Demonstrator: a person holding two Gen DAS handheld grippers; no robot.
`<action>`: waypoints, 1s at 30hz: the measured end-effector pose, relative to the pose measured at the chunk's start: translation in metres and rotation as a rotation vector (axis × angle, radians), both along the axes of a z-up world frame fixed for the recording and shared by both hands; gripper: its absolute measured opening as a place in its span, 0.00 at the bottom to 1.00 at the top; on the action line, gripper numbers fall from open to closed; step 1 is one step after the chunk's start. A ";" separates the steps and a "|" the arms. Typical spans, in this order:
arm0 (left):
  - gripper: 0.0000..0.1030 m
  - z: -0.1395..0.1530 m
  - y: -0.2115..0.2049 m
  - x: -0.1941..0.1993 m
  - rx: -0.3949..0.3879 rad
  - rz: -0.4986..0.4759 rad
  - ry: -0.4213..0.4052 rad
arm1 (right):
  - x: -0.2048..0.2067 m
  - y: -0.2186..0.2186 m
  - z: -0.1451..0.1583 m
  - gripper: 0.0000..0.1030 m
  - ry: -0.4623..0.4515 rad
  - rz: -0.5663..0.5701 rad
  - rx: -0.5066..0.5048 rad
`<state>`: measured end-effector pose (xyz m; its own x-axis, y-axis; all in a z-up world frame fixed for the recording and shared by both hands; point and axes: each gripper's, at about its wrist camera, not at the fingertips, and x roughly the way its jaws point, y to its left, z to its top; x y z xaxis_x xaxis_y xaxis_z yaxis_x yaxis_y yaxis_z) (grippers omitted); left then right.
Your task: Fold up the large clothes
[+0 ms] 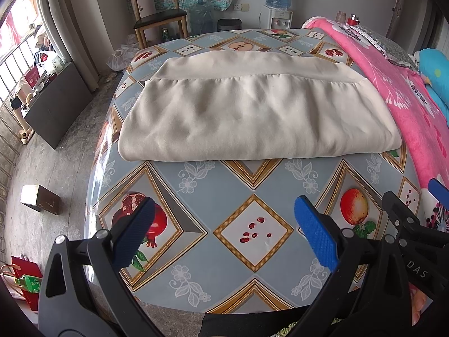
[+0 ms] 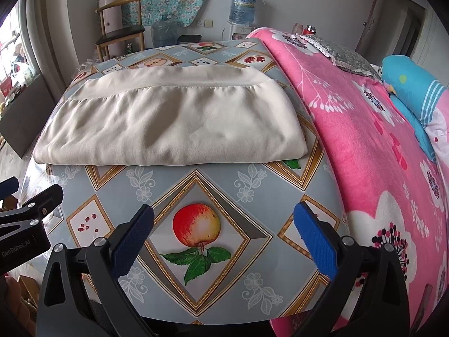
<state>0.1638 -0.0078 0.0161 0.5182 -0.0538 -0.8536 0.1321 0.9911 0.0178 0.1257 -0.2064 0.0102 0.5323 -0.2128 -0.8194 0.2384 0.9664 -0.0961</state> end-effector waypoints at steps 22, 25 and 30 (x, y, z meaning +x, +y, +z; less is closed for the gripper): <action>0.93 0.001 0.001 0.000 -0.001 0.003 -0.001 | -0.001 0.001 0.000 0.94 0.000 -0.001 -0.003; 0.93 0.001 0.002 0.001 -0.001 0.002 -0.003 | 0.000 0.001 0.000 0.94 -0.001 0.000 -0.004; 0.93 0.002 0.003 0.001 -0.001 0.003 -0.004 | 0.000 0.002 0.000 0.94 -0.001 0.000 -0.004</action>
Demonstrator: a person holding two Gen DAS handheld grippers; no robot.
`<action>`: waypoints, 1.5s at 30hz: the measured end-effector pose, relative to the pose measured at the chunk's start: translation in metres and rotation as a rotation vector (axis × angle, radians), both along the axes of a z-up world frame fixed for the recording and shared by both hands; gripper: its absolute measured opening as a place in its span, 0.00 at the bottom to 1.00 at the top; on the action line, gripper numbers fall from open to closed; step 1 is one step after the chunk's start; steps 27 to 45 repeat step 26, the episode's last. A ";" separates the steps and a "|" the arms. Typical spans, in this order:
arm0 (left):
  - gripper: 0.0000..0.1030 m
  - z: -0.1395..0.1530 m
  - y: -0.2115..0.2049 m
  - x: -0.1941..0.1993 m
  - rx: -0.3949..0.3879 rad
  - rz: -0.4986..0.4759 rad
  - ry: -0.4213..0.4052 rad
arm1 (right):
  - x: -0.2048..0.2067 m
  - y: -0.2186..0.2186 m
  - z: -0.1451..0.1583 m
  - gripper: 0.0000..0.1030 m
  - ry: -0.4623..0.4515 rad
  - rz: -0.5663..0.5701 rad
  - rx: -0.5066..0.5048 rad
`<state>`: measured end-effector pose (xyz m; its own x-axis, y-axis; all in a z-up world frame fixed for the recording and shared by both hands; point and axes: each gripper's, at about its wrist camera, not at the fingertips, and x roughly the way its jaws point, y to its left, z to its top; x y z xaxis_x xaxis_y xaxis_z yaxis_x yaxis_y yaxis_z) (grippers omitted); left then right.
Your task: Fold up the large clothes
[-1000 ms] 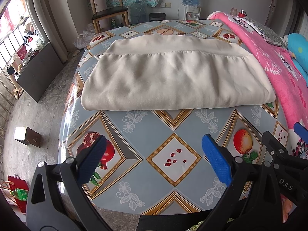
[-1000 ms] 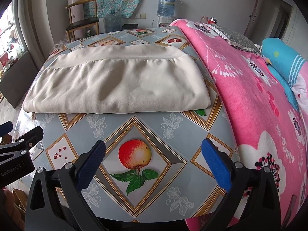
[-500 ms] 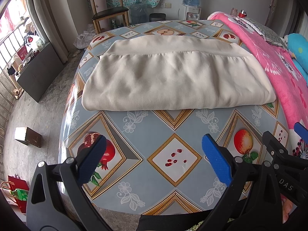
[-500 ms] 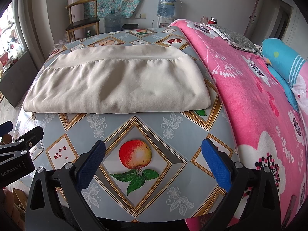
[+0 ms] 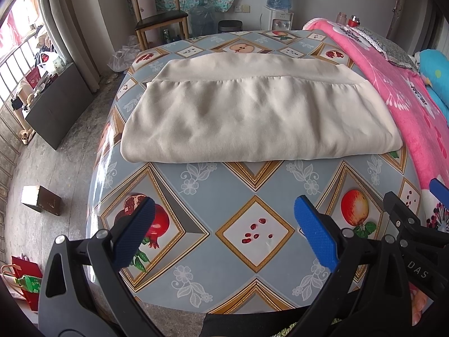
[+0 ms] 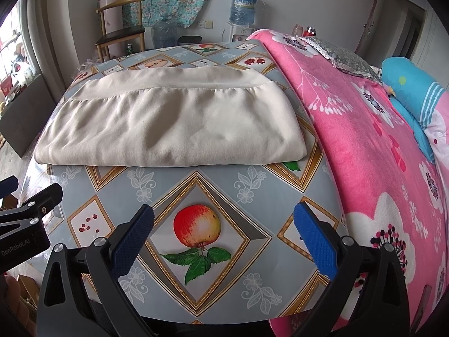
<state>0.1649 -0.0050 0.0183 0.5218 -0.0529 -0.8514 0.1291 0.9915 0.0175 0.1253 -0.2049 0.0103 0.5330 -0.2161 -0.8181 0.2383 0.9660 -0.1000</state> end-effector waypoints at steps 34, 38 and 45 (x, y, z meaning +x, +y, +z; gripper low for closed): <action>0.93 0.001 0.001 0.001 -0.003 0.003 0.002 | -0.001 0.000 0.001 0.94 0.002 0.002 -0.002; 0.93 0.001 0.001 0.001 -0.003 0.003 0.002 | -0.001 0.000 0.001 0.94 0.002 0.002 -0.002; 0.93 0.001 0.001 0.001 -0.003 0.003 0.002 | -0.001 0.000 0.001 0.94 0.002 0.002 -0.002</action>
